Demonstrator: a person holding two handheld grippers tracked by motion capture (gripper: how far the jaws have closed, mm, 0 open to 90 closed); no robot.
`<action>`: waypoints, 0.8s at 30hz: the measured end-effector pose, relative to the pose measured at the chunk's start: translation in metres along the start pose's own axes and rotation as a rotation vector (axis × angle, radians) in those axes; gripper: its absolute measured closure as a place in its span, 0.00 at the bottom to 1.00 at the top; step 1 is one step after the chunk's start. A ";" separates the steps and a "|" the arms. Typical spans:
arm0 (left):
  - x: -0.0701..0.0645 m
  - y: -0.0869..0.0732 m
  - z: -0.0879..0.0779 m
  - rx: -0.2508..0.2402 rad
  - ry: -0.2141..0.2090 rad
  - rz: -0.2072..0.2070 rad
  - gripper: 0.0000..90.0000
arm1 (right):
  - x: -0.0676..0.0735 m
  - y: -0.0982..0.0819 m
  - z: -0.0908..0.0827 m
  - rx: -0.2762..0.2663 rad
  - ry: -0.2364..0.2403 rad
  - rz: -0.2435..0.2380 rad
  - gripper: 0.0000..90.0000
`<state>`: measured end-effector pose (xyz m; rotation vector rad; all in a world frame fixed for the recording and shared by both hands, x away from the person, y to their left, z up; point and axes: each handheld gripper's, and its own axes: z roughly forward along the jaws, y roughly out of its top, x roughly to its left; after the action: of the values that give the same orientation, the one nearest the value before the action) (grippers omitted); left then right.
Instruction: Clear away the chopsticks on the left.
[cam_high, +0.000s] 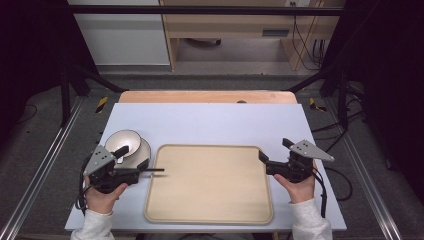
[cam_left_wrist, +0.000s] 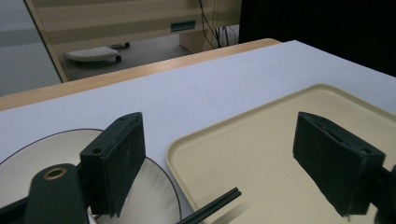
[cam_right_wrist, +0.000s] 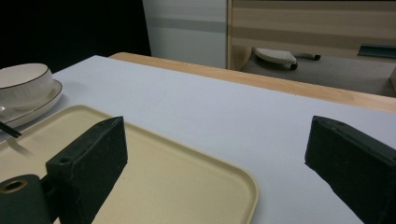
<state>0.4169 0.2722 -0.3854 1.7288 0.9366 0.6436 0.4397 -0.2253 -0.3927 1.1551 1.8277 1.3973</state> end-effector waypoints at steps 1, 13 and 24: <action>0.001 -0.001 -0.002 0.003 0.004 0.003 0.19 | 0.000 0.000 0.000 0.000 0.000 0.000 0.06; 0.009 -0.018 -0.029 0.030 0.005 0.022 0.17 | 0.005 0.000 0.000 0.008 0.000 -0.009 0.07; 0.017 -0.037 -0.035 0.113 -0.004 0.052 0.16 | 0.007 0.001 0.000 0.013 0.004 -0.015 0.06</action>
<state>0.3885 0.3111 -0.4083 1.8593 0.9429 0.6307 0.4370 -0.2188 -0.3912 1.1436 1.8467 1.3817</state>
